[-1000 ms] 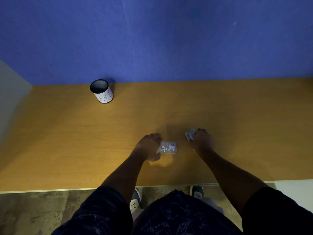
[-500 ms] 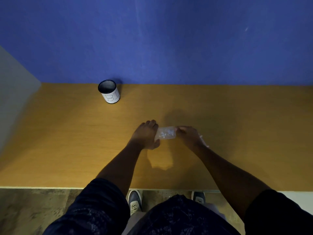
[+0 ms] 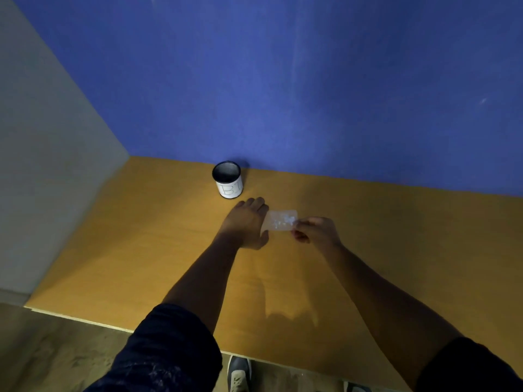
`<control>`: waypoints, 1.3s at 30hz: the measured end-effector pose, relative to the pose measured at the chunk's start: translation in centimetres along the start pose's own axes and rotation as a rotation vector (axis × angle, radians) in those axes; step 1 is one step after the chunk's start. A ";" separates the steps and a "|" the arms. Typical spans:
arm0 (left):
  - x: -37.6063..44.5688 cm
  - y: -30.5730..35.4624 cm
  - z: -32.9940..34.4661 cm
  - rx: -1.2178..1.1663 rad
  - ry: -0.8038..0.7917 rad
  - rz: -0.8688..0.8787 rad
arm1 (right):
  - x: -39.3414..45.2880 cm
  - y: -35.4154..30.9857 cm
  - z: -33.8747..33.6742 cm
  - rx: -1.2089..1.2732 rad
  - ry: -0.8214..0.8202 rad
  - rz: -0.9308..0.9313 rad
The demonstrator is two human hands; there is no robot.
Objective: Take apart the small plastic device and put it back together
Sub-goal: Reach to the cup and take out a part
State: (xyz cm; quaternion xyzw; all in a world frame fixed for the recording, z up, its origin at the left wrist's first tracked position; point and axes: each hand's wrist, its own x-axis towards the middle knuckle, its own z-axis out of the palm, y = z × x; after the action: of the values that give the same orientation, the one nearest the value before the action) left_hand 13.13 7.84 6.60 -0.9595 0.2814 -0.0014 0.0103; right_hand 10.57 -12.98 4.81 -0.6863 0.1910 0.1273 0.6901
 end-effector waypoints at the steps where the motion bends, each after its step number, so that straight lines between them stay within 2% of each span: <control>1: 0.2 -2.0 -0.3 -0.003 0.026 -0.045 | 1.5 -1.2 1.6 0.016 -0.011 0.002; 7: 0.1 -6.2 -0.2 -0.134 0.175 -0.234 | 4.6 -3.7 5.7 0.064 0.003 -0.026; 13: 1.3 -10.5 1.1 -0.392 0.431 -0.622 | 8.6 -6.5 10.0 0.086 0.066 -0.100; 17: 2.9 -12.0 2.7 -0.561 0.388 -0.766 | 11.1 -8.1 12.4 0.004 0.126 -0.180; 20: 4.1 -12.5 3.9 -0.634 0.365 -0.795 | 12.6 -8.7 14.1 -0.245 0.142 -0.255; 27: 6.5 -13.4 5.4 -0.739 0.334 -0.866 | 14.4 -9.9 17.3 -1.116 0.066 -0.665; 29: 6.9 -13.7 5.7 -0.746 0.304 -0.867 | 15.0 -10.1 18.2 -1.426 -0.021 -0.768; 31: 7.0 -13.9 6.0 -0.741 0.269 -0.854 | 15.6 -10.3 18.9 -1.625 -0.141 -0.842; 36: 6.9 -13.9 5.9 -0.806 0.327 -0.852 | 16.1 -10.6 18.8 -1.714 -0.196 -1.003; 39: 6.7 -13.9 5.7 -0.811 0.327 -0.836 | 15.3 -10.8 18.0 -1.632 -0.143 -1.217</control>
State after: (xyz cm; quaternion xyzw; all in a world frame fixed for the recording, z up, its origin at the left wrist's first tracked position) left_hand 26.33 15.96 1.18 -0.9036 -0.1436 -0.0454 -0.4010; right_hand 30.55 3.35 7.51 -0.9189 -0.3767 -0.1130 -0.0305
